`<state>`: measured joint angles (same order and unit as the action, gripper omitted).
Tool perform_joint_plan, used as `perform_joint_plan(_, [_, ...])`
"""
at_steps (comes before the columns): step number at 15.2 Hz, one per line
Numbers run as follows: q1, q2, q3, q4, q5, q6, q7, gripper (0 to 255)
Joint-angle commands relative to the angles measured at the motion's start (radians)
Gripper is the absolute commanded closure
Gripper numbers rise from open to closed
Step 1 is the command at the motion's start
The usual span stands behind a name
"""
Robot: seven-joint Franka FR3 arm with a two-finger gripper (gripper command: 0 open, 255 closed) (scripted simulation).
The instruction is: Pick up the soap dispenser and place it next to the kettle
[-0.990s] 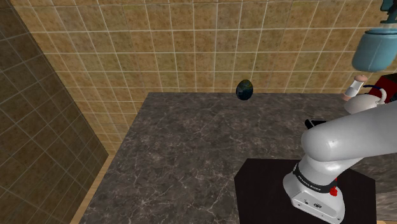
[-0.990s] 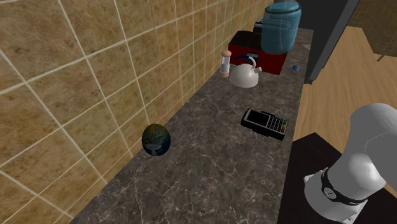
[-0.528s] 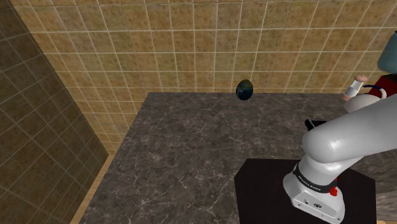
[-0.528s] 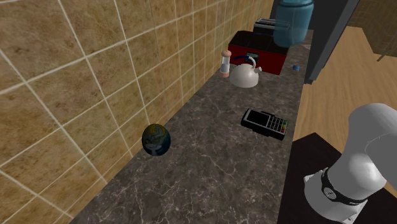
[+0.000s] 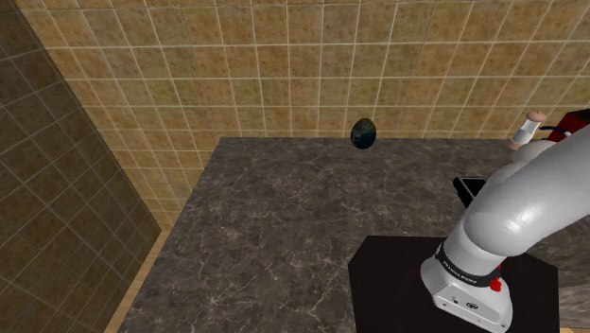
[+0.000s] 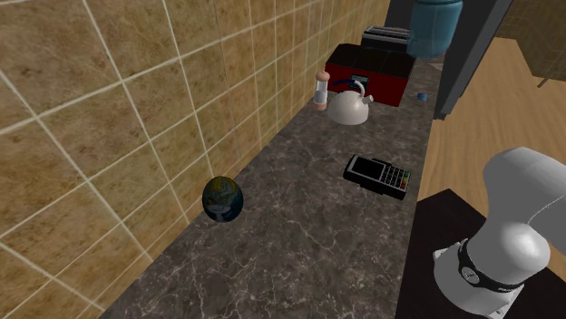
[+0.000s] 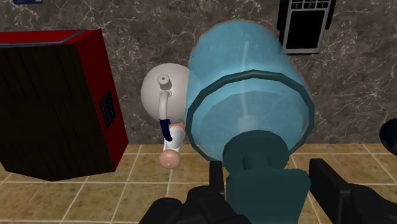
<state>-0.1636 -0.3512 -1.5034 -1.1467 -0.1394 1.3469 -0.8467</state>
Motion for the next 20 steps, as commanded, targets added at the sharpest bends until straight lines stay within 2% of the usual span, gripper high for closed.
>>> perform_joint_plan(1, [0.085, -0.026, -0.078, 0.041, -0.033, -0.010, -0.015, 255])
perform_joint_plan(6, [-0.104, -0.005, 0.048, -0.119, 0.004, 0.088, -0.038, 255])
perform_joint_plan(10, [-0.216, -0.014, 0.139, -0.226, 0.004, 0.155, -0.043, 255])
perform_joint_plan(15, [-0.308, -0.043, 0.222, -0.341, -0.014, 0.230, -0.037, 255])
perform_joint_plan(20, [-0.366, -0.073, 0.272, -0.442, -0.036, 0.300, -0.030, 255])
